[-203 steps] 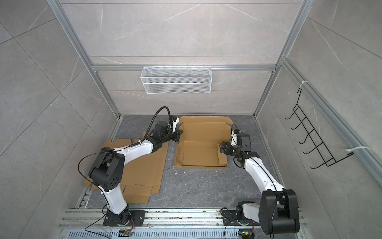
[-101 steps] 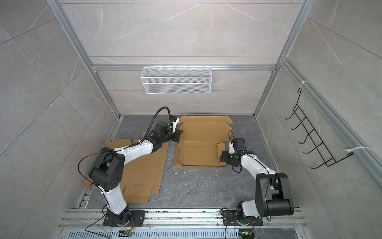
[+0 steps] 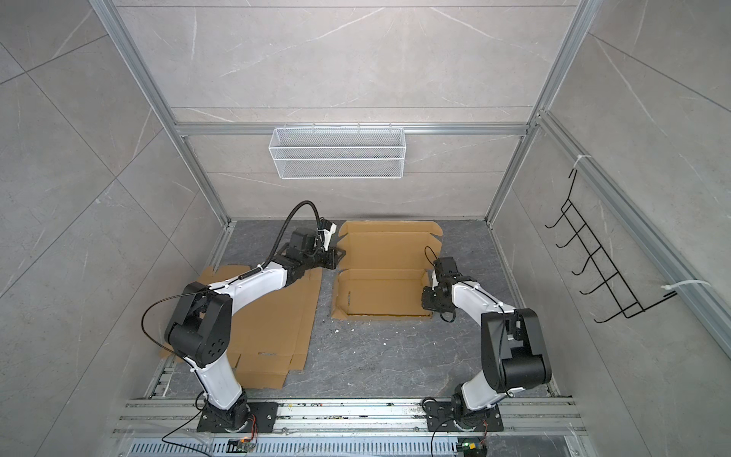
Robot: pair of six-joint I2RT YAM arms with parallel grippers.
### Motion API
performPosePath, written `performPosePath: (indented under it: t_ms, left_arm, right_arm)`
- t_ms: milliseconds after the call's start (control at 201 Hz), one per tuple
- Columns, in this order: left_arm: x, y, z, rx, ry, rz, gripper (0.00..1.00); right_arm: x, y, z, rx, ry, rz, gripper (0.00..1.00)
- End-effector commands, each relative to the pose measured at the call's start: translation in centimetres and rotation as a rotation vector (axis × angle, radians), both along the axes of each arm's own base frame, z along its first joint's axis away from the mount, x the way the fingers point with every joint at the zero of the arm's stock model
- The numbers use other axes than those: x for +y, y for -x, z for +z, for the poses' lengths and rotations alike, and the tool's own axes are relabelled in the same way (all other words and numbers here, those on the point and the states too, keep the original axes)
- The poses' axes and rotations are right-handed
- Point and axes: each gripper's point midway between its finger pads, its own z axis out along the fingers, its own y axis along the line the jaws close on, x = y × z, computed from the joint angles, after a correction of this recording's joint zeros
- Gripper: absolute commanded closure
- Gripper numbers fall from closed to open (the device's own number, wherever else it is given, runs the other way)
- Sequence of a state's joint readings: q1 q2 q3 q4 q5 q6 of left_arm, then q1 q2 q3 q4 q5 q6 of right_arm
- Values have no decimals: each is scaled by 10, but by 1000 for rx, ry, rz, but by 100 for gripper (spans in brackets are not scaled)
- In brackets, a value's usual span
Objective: Fold the paper box
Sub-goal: 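Grasp the box side walls with both grippers and pull them upright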
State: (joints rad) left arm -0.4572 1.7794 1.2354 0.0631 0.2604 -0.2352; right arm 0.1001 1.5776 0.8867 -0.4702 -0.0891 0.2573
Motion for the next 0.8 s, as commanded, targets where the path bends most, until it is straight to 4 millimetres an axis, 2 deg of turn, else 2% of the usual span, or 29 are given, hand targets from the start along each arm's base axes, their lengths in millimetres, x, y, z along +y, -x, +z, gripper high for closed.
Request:
performPosePath:
  t_ms: [0,114,234,373,518,697,791]
  left_arm:
    - [21,21,39,36,84,15,64]
    - [48,42,38,113,126,54,53]
    - [62,65,31,184,175,88,46]
    - [69,81,-6,356,242,163,40]
    - [45,86,-38,563,440,152,35]
    - [28,76,-44,598,553,145,24]
    - [16,76,-57,640,578,138,22]
  right_arm:
    - [-3,3,-4,41,30,10,86]
    - [-2,2,-5,44,26,20,86]
    - [-1,0,-6,47,21,29,86]
    - [2,0,-7,45,9,33,87]
    - [3,-1,-7,44,5,37,87]
    - [4,-1,-7,43,0,40,87]
    - [4,-1,-7,44,0,41,87]
